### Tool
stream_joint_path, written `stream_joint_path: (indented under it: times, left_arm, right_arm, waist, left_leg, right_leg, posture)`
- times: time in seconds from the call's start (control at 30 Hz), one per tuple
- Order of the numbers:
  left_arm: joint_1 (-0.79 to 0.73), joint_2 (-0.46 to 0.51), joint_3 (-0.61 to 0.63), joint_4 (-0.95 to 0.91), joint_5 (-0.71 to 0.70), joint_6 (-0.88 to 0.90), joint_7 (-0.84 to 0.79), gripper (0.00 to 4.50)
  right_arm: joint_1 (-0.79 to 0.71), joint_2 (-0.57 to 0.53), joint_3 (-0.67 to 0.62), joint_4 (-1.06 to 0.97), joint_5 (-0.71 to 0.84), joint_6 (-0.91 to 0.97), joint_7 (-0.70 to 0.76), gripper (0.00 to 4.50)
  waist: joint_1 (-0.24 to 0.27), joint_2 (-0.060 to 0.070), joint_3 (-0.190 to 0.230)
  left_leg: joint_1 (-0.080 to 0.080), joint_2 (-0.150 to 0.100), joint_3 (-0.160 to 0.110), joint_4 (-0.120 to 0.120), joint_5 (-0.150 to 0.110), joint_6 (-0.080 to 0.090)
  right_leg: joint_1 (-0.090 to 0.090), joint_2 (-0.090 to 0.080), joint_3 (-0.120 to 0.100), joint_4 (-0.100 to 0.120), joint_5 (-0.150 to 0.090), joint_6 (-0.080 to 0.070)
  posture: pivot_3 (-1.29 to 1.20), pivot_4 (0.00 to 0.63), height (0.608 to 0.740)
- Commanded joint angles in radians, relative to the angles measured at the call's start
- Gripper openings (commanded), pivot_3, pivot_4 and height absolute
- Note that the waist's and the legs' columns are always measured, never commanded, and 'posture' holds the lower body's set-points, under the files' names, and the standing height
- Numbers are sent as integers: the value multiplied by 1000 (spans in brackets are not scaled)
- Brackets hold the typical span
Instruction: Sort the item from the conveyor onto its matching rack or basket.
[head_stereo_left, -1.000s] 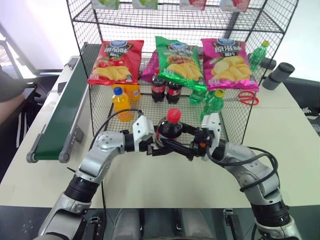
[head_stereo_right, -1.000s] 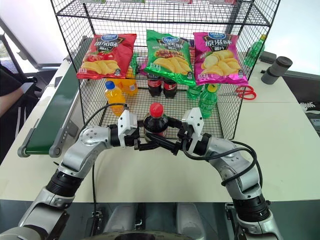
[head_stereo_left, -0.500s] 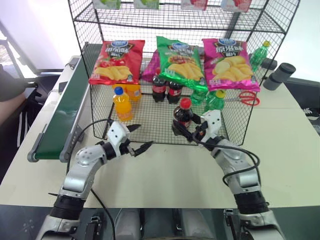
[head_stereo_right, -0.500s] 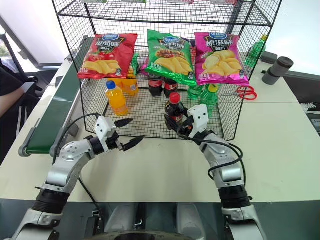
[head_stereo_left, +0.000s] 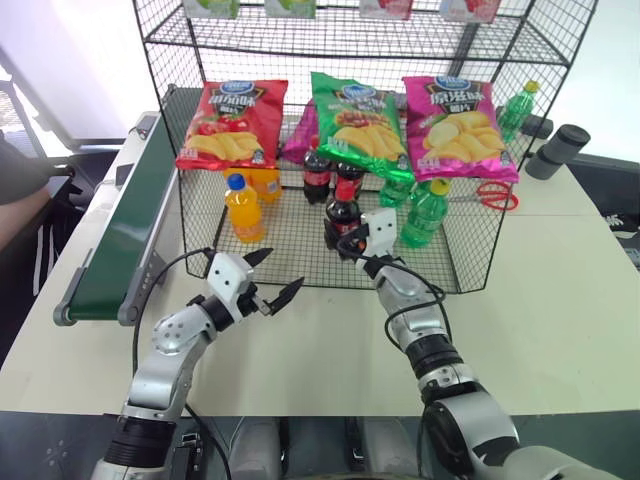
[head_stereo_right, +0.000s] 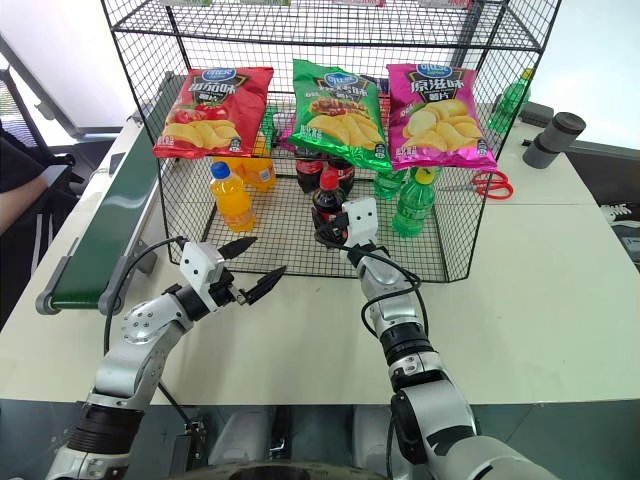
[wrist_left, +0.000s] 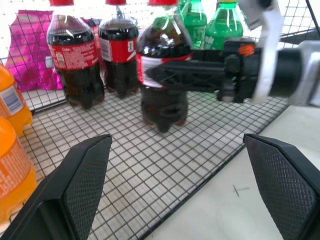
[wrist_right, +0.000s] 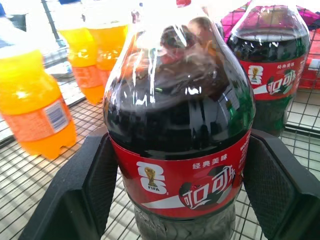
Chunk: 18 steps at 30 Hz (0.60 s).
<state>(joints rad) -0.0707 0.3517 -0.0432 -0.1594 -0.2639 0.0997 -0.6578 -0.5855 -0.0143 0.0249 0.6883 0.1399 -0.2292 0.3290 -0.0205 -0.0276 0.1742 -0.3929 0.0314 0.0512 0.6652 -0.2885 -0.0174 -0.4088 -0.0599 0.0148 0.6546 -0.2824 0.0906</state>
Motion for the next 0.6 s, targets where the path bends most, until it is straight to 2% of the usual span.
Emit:
stream_joint_path:
  times: [0.03, 0.1, 0.13, 0.33, 0.47, 0.6]
  left_arm:
    - [-2, 0, 0, -38, 0, -9, 6, 4488]
    - [0, 2, -1, -41, -1, -9, 7, 4500]
    - [-1, 2, -1, -41, -1, -9, 9, 4500]
    - [-10, 0, -5, -45, -1, 1, 18, 4500]
    - [-18, 1, -2, -55, -6, 33, 32, 4500]
    - [-31, 16, 1, -66, -7, 76, 33, 4500]
  right_arm:
    - [-52, 17, -25, 25, 9, -72, 11, 3005]
    - [-58, 21, -32, 40, 16, -85, 19, 4019]
    - [-60, 21, -34, 43, 17, -89, 22, 4362]
    - [4, -18, -10, -46, -14, -107, 62, 4439]
    - [124, -95, 7, -225, -8, -60, 135, 4439]
    - [305, -229, 0, -480, 36, 34, 239, 4439]
  waist:
    - [-1, 0, 0]
    - [-2, 0, 0]
    - [-3, 0, 0]
    - [-3, 0, 0]
    - [5, 1, 0]
    - [5, 1, -1]
  left_leg:
    - [0, 0, 0, 0, 0, 0]
    - [0, 0, 0, 0, 0, 0]
    - [0, 0, 0, 0, 0, 0]
    - [1, 0, 0, 0, 0, 0]
    - [0, 0, 0, 0, 0, 0]
    - [0, -1, -1, 0, 0, 0]
  right_leg:
    - [0, 0, 0, 0, 0, 0]
    - [0, 0, 0, 0, 0, 0]
    - [0, 0, 0, 0, 0, 0]
    - [0, 0, 0, 1, 0, 0]
    - [0, -2, 0, 0, 0, 0]
    - [1, -2, 0, 0, 0, 0]
  posture:
    - [0, 150, 740]
    - [0, 150, 740]
    - [0, 150, 740]
    - [0, 150, 740]
    - [0, 150, 740]
    - [0, 150, 740]
